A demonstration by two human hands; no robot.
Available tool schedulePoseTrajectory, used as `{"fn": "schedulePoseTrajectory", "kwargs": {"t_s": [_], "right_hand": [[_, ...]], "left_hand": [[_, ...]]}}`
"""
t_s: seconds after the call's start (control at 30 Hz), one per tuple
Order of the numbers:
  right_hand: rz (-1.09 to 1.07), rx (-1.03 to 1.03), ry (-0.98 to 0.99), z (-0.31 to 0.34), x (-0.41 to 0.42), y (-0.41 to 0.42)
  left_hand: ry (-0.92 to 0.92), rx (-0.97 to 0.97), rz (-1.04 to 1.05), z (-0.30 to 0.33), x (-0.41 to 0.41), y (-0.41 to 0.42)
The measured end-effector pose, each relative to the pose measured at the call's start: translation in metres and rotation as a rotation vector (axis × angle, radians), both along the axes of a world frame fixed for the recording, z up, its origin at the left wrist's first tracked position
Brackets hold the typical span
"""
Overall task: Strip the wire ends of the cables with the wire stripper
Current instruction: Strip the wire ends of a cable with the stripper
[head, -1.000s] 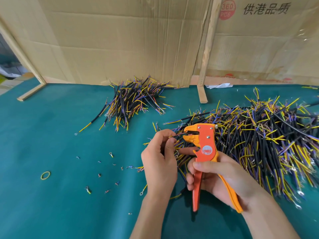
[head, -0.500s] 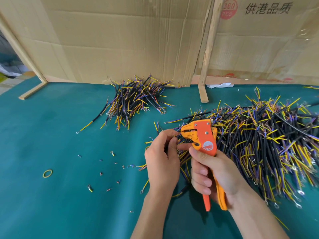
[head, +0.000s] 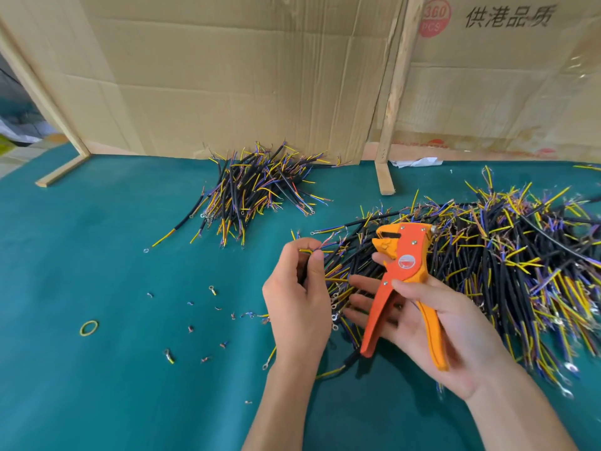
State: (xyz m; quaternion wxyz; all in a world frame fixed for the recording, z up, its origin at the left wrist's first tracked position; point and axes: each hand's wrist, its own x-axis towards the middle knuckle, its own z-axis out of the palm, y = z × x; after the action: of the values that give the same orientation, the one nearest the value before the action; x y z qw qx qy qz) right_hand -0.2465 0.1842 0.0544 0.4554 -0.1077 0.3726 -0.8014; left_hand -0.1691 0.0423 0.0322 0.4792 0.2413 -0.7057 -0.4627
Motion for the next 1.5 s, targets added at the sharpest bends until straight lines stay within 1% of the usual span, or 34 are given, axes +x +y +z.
{"fn": "schedulePoseTrajectory", "kwargs": {"t_s": [0.17, 0.27, 0.4, 0.53, 0.63, 0.8, 0.9, 0.97, 1.13, 1.17, 1.23, 1.27, 1.3, 1.33, 1.37, 1.4, 1.47, 1.5], "right_hand": [[0.129, 0.119, 0.040, 0.002, 0.003, -0.004], [0.200, 0.102, 0.102, 0.003, 0.006, -0.002], [0.220, 0.077, 0.183, 0.003, 0.007, 0.004], [0.243, 0.082, 0.183, 0.004, 0.009, 0.002], [0.202, 0.080, 0.127, 0.003, 0.011, -0.001], [0.086, 0.105, 0.095, 0.002, 0.013, -0.007], [0.029, 0.025, 0.084, 0.002, 0.015, -0.009], [-0.001, -0.026, 0.049, 0.000, 0.013, -0.008], [-0.057, -0.129, 0.059, -0.011, -0.005, -0.002], [-0.050, -0.155, 0.052, -0.013, -0.009, -0.002], [-0.021, -0.215, 0.038, -0.018, -0.014, -0.001], [-0.009, -0.234, 0.033, -0.020, -0.016, -0.001], [0.001, -0.242, 0.028, -0.022, -0.018, -0.002], [0.011, -0.239, 0.027, -0.024, -0.018, -0.002], [0.025, -0.231, 0.029, -0.024, -0.017, -0.003], [0.040, -0.224, 0.030, -0.023, -0.014, -0.004], [0.054, -0.215, 0.032, -0.021, -0.009, -0.006], [0.052, -0.208, 0.034, -0.020, -0.006, -0.007]], "left_hand": [[0.009, -0.017, 0.030, 0.002, 0.001, -0.001], [0.001, -0.010, 0.028, 0.001, 0.001, -0.002], [-0.002, -0.006, 0.016, 0.001, 0.001, -0.001], [-0.014, -0.006, 0.000, -0.001, 0.000, -0.001], [-0.021, -0.016, -0.008, -0.001, 0.000, -0.001], [-0.001, -0.003, -0.036, 0.002, 0.002, 0.000], [-0.002, -0.004, -0.073, 0.002, 0.000, 0.004], [-0.017, 0.000, -0.062, 0.004, -0.001, 0.007], [-0.013, 0.104, -0.024, 0.015, -0.009, 0.004], [-0.038, 0.154, -0.071, 0.022, -0.015, 0.003], [-0.112, 0.284, -0.325, 0.041, -0.033, 0.001], [-0.182, 0.298, -0.458, 0.049, -0.042, -0.001], [-0.278, 0.227, -0.518, 0.055, -0.051, -0.008], [-0.374, 0.103, -0.476, 0.058, -0.058, -0.018], [-0.456, -0.013, -0.348, 0.061, -0.062, -0.032], [-0.517, -0.088, -0.144, 0.063, -0.063, -0.052], [-0.648, -0.118, 0.247, 0.061, -0.059, -0.099], [-0.741, -0.103, 0.355, 0.057, -0.052, -0.123]]}}
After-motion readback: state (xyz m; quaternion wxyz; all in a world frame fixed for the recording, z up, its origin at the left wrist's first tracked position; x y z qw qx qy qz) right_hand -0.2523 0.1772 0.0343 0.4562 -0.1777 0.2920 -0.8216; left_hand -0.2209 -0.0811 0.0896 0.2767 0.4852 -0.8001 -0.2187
